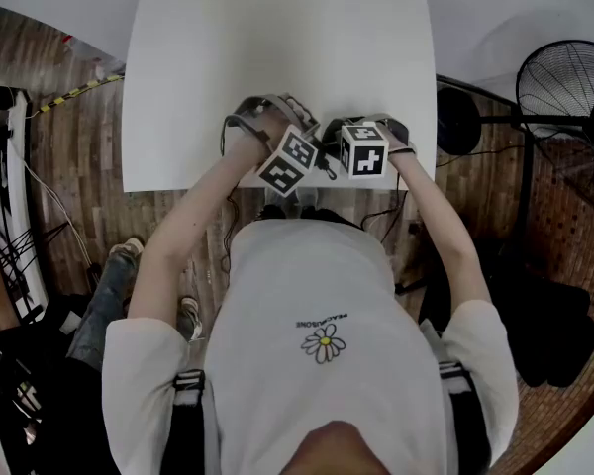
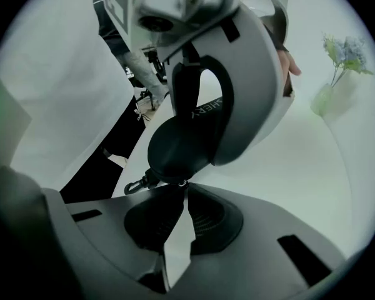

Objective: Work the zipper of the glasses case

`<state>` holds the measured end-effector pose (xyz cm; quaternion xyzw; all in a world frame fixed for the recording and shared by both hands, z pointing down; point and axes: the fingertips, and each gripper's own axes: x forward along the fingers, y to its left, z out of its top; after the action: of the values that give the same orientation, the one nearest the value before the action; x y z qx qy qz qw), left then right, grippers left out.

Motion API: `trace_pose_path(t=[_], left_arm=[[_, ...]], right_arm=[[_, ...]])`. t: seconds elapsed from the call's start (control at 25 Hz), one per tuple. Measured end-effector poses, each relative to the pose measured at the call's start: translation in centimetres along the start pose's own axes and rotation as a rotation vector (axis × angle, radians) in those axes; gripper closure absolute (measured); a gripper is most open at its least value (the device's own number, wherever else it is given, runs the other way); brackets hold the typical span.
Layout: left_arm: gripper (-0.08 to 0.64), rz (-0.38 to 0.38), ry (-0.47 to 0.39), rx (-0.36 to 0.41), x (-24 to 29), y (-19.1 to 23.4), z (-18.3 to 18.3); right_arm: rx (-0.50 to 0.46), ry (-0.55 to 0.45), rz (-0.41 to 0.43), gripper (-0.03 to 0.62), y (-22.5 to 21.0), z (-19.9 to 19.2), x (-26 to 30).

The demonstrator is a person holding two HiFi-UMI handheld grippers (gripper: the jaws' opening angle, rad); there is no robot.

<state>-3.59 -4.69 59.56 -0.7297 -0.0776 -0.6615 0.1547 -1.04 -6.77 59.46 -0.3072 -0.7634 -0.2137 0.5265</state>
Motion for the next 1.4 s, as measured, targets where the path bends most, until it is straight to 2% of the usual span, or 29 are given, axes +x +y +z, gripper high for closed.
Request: trace_pose_path(t=[0.12, 0.24, 0.72, 0.8, 0.96, 1.04, 1.12, 1.2, 1.32, 1.4], left_arm=[[0.236, -0.006, 0.001, -0.004, 0.0, 0.0, 0.0], [0.236, -0.001, 0.003, -0.006, 0.0, 0.0, 0.1], [0.236, 0.020, 0.040, -0.010, 0.1, 0.0, -0.1], [0.236, 0.022, 0.049, -0.010, 0.1, -0.1, -0.2], [0.236, 0.006, 0.049, -0.012, 0.2, -0.1, -0.3], [0.236, 0.002, 0.045, -0.012, 0.2, -0.1, -0.3], [0.236, 0.002, 0.043, -0.010, 0.2, 0.0, -0.2], [0.236, 0.002, 0.040, -0.011, 0.2, 0.0, -0.2], [0.236, -0.006, 0.034, -0.014, 0.2, 0.0, 0.0], [0.236, -0.011, 0.030, -0.011, 0.1, 0.1, 0.1]], right_arm=[[0.023, -0.011, 0.015, 0.568, -0.1, 0.1, 0.1], [-0.002, 0.011, -0.022, 0.577, 0.2, 0.0, 0.0], [-0.057, 0.089, -0.290, 0.584, 0.5, -0.5, -1.8], [0.012, 0.060, -0.311, 0.584, 0.5, -0.5, -1.7], [0.339, -0.095, -0.220, 0.570, 0.0, -0.2, -1.5], [0.369, -0.105, -0.169, 0.539, -0.3, -0.2, -1.4], [0.295, -0.073, -0.135, 0.456, -0.9, -0.4, -1.4], [0.154, -0.017, -0.094, 0.417, -1.3, -0.2, -1.3], [-0.136, 0.100, 0.003, 0.418, -0.9, 0.4, -0.8], [-0.262, 0.153, 0.095, 0.459, -0.1, 0.5, -0.6]])
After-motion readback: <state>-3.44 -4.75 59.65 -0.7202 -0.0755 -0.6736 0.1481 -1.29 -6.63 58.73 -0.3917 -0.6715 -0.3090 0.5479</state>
